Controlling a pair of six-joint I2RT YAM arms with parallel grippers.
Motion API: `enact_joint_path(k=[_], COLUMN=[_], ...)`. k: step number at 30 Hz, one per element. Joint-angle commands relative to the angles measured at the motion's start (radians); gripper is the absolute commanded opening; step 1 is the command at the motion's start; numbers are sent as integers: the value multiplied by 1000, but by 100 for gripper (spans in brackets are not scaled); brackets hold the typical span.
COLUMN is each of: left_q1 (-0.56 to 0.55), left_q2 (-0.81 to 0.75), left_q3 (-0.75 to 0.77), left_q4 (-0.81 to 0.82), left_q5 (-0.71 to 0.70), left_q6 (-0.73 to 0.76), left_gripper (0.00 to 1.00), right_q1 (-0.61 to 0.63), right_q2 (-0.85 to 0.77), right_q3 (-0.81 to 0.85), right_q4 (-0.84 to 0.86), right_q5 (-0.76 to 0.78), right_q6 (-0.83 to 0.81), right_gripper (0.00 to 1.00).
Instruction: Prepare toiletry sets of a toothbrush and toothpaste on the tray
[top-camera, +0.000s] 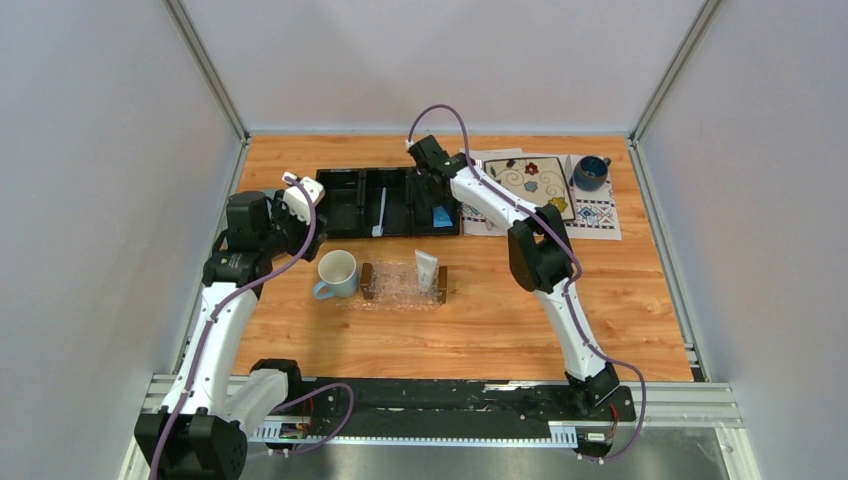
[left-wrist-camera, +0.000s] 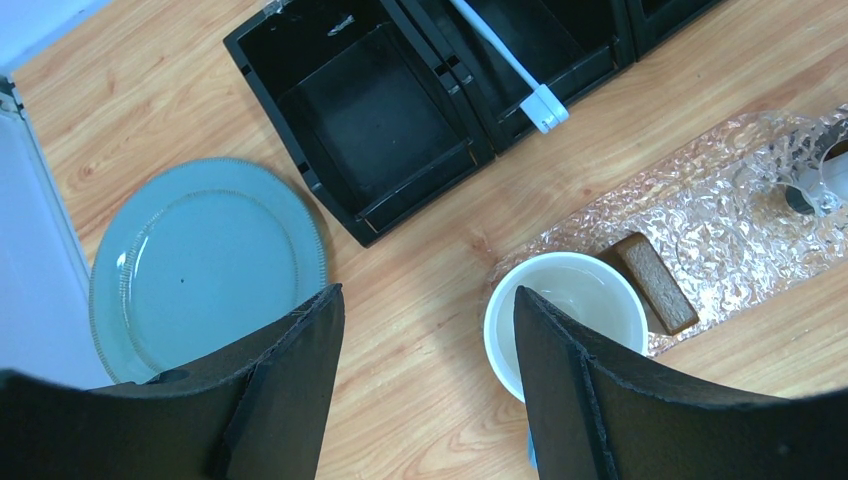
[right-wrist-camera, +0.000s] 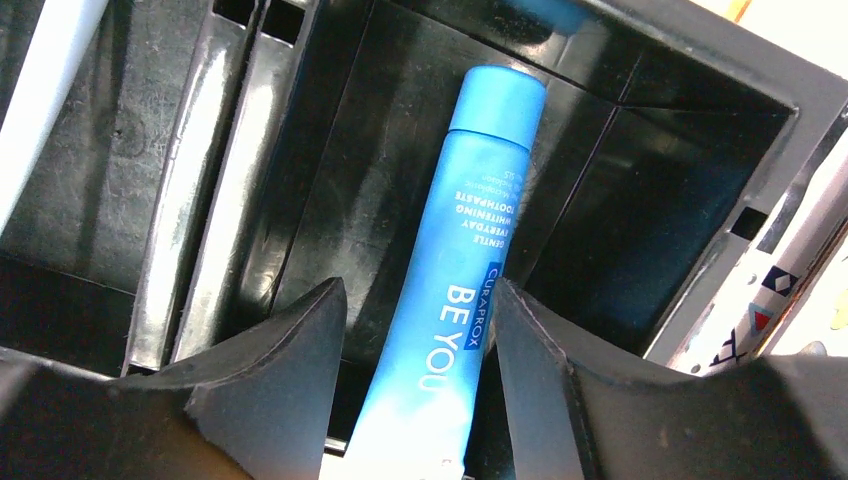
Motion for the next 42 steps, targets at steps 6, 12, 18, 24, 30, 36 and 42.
enact_joint_path(k=[6,12,18,24,30,36,42], left_q1=[9,9,8,8,8,9,8], left_q2=[5,6,5,3,6,12,34], left_q3=[11,8,6,4,12,41,84], left_q4=[44,42,39,38,38,38,39], left_q5=[18,17,15,15,17,37,82], left_q6=[11,14,19,25,23,17,-29], left_gripper=[71,71,71,71,71,71,71], right_q1=[2,2,2,2,2,3,3], right_q2=[67,77,64,31,-19,-87,-162], right_q3=[59,59,78,91,116,153,159], right_q4=[-78,-75,-72,-72,-69,-80,-101], right_q5=[39,36,19,2,-10,-9,5], right_q6=[-17,-23,-25,-28,-41,-60,-92], right_gripper=[61,60,50,34,29,24,21])
